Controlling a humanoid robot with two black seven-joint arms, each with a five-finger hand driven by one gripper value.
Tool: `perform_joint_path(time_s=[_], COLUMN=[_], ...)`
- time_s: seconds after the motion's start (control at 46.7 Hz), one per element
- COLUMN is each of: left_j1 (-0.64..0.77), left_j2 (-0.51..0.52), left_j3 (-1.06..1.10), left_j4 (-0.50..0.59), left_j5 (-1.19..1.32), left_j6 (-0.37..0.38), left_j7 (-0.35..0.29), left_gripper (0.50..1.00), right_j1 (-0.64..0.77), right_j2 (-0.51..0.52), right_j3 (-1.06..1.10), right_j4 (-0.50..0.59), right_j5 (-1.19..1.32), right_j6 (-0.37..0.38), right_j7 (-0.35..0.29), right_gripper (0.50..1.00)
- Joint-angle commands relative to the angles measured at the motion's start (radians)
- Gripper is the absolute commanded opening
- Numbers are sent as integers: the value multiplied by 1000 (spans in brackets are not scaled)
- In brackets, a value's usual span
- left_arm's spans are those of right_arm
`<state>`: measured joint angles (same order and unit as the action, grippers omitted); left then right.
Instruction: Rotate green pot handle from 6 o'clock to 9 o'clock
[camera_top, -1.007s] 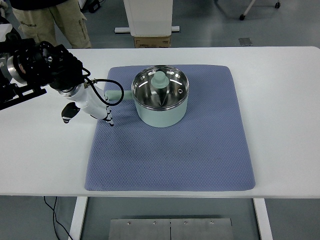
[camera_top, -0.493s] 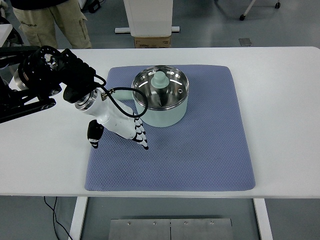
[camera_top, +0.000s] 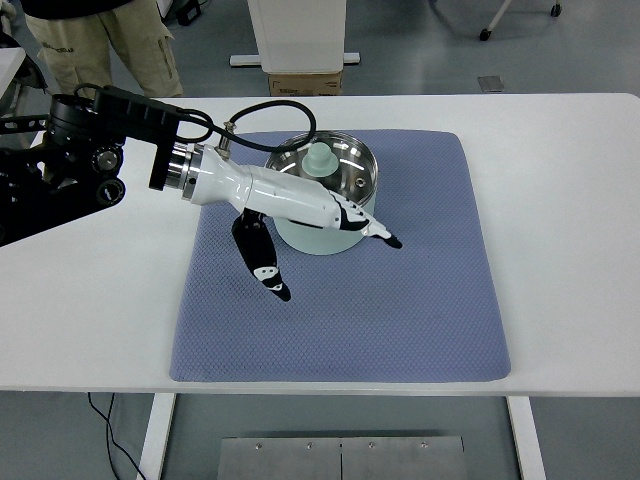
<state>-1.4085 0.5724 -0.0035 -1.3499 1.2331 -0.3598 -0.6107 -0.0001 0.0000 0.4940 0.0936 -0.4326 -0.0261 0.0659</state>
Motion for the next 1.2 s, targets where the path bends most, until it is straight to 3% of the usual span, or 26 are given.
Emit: perform_joint_path(time_s=[0.0,0.343,0.771,1.179], left_j1=[11,34,105,235], left_j2=[-2,-3,-5,-20], left_j3=[0,2,2,0], left_j4=[54,238,379,534], left_j5=[-134,-604,-1004,-1287], left_j6=[16,22,25,97], left_j7=[0,0,0,0], left_gripper=[1000,1000,1000,1000], right_j1=[0,0,0,0], right_j2=[0,0,0,0], right_j3=[0,0,0,0], right_j4=[0,0,0,0], right_j5=[0,0,0,0], right_j6=[0,0,0,0], right_j7=[0,0,0,0], right_gripper=[1000,1000,1000,1000])
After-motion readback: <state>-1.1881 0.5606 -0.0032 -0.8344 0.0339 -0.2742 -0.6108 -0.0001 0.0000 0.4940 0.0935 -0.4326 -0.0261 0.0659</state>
